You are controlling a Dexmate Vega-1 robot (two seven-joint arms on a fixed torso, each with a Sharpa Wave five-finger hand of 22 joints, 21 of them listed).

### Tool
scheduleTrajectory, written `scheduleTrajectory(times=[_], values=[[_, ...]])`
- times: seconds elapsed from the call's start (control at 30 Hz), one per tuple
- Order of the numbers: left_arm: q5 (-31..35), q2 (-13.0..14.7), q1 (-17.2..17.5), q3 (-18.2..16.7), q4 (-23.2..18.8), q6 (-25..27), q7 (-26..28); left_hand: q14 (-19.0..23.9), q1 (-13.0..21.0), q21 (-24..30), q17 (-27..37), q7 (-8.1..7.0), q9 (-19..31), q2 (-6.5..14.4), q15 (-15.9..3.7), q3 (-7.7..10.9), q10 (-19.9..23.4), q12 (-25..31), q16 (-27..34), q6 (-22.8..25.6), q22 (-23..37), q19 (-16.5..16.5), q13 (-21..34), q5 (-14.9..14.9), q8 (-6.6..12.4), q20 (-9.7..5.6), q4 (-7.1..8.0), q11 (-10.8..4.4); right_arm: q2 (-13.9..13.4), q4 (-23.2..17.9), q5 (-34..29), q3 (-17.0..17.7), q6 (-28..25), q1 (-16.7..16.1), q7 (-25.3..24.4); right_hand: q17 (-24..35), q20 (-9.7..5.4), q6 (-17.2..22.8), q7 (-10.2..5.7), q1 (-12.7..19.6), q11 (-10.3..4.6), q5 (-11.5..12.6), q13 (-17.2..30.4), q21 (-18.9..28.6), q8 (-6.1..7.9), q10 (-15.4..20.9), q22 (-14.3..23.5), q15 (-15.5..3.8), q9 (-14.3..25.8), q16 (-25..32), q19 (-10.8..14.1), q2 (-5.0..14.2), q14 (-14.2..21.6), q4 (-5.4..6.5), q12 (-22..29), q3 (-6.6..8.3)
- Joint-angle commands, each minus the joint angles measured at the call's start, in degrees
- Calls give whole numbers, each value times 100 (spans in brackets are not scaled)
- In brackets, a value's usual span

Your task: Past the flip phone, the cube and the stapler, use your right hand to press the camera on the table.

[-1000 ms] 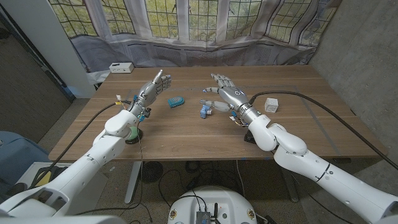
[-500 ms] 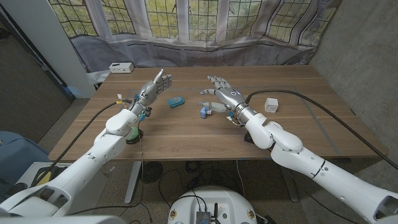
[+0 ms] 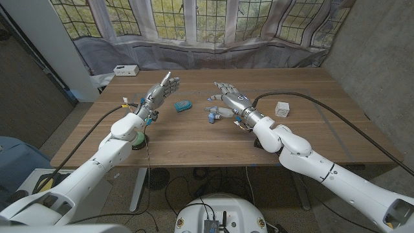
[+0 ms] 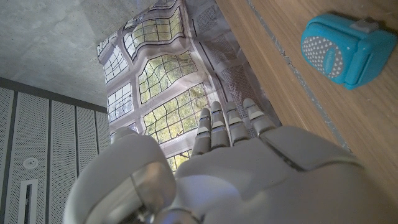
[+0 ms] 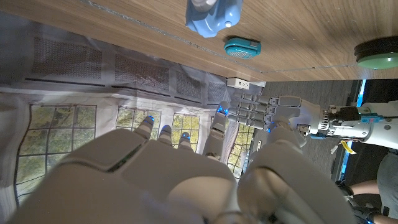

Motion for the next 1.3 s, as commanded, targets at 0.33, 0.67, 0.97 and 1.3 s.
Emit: scheduleTrajectory(times=[0.33, 0.67, 0.97, 1.3], values=[[-25, -67, -126, 106, 141, 0, -225, -27, 65, -29, 16, -5, 16, -22, -16, 33, 47, -6, -11, 57, 7, -45, 17, -18, -16, 52, 6, 4, 131, 221, 9, -255, -173, 224, 216, 17, 79, 94, 23, 32, -29, -14, 14, 32, 25, -367, 17, -7, 10, 68, -604, 67, -1259, -1, 64, 63], [-16, -95, -173, 134, 174, -7, -263, -27, 67, -27, 16, -3, 16, -24, -12, 45, 45, -14, -11, 59, 7, -48, 18, -21, -18, 56, 8, -4, 193, 390, 60, -313, -192, 213, 51, 17, 25, 109, 19, 40, -21, -17, 13, 46, 18, -335, 18, -8, 11, 84, -606, 74, -1240, -4, 89, 76], [-30, -100, -187, 130, 186, 15, -256, -26, 68, -25, 17, -1, 16, -26, -19, 55, 34, -24, -10, 60, 8, -47, 18, -24, -20, 57, 9, -10, 200, 478, 95, -352, -194, 236, -22, 17, 8, 153, 18, 49, -33, -19, 12, 58, 24, -306, 18, -8, 11, 101, -601, 83, -1212, -7, 109, 89], [-61, -123, -231, 158, 236, 58, -321, -63, 68, -37, 17, -9, 16, -31, -7, 72, -5, -47, -23, 28, 8, -94, 19, -27, -35, 79, 12, -22, 241, 562, 75, -470, -275, 308, 79, 17, -6, 296, 24, 54, -33, -24, 10, 84, 58, -190, 18, 0, 11, 141, -567, 84, -1123, -10, 162, 103]])
